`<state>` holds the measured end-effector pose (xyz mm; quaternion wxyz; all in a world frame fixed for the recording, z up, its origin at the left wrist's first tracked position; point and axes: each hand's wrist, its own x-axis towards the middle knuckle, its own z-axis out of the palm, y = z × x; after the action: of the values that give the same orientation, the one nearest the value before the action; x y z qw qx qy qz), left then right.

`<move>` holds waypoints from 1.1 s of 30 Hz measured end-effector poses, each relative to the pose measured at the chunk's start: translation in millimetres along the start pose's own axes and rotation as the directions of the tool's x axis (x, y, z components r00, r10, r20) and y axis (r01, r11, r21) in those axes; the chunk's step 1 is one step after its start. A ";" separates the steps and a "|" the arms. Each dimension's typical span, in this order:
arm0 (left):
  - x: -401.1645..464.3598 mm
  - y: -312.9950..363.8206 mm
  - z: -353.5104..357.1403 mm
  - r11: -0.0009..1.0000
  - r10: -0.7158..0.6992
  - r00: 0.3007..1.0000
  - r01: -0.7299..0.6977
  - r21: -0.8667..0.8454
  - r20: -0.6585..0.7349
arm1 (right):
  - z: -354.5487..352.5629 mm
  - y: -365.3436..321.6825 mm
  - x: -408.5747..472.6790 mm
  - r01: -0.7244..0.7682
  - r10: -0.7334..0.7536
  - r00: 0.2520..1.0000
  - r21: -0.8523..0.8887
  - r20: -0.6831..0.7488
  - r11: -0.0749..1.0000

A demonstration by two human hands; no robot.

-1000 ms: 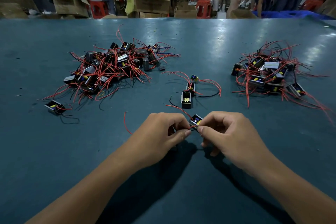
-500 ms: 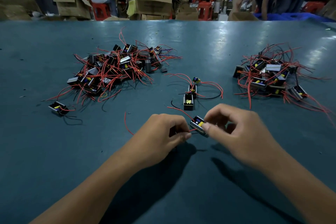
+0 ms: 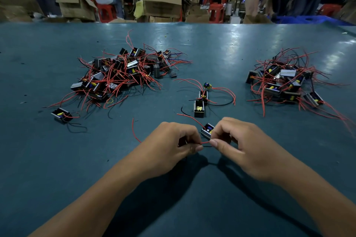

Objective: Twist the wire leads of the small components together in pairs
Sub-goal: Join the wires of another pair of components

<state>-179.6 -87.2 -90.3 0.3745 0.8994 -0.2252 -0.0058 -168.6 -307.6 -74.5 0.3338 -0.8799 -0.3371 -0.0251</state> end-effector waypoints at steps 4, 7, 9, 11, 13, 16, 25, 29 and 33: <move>-0.4 0.5 -1.7 1.000 -0.002 1.000 0.002 0.008 -0.015 | -11.2 6.6 0.4 -0.020 0.022 0.998 0.034 -0.063 0.999; -1.3 -4.9 -11.6 0.999 -0.044 0.999 0.044 -0.024 -0.028 | -37.2 21.9 1.6 -0.105 0.131 0.950 0.104 -0.284 0.989; -1.8 -8.7 -18.1 0.996 -0.071 0.997 0.069 -0.057 -0.035 | -52.0 32.2 0.4 -0.167 0.188 0.904 0.086 -0.385 0.982; -1.3 -11.8 -21.9 0.996 -0.085 0.995 0.082 -0.044 -0.056 | -53.8 34.6 -1.1 -0.208 0.207 0.890 0.042 -0.405 0.977; -0.2 -14.2 -24.0 0.996 -0.093 0.993 0.091 -0.026 -0.074 | -47.6 27.0 0.9 -0.210 0.206 0.898 0.032 -0.389 0.977; 1.5 -17.6 -26.5 0.991 -0.122 0.985 0.115 -0.067 -0.118 | -37.6 12.2 13.5 -0.211 0.196 0.929 -0.014 -0.315 0.977; 5.1 -19.4 -12.8 0.980 -0.191 0.898 0.149 -0.134 -0.398 | 21.6 -8.3 58.7 -0.248 0.261 0.965 -0.360 -0.014 0.899; 6.8 -18.1 -11.1 0.985 -0.163 0.892 0.121 -0.125 -0.421 | 28.7 -2.5 53.9 -0.219 0.219 0.975 -0.353 -0.040 0.910; 6.1 -18.2 -10.2 0.993 -0.114 0.903 0.097 -0.064 -0.413 | 28.7 0.8 43.5 -0.220 0.214 0.975 -0.356 -0.057 0.908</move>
<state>-165.0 -71.6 -94.3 0.4318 0.8828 -0.0912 0.1610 -139.8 -265.6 -85.5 0.1704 -0.9579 -0.2241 -0.0566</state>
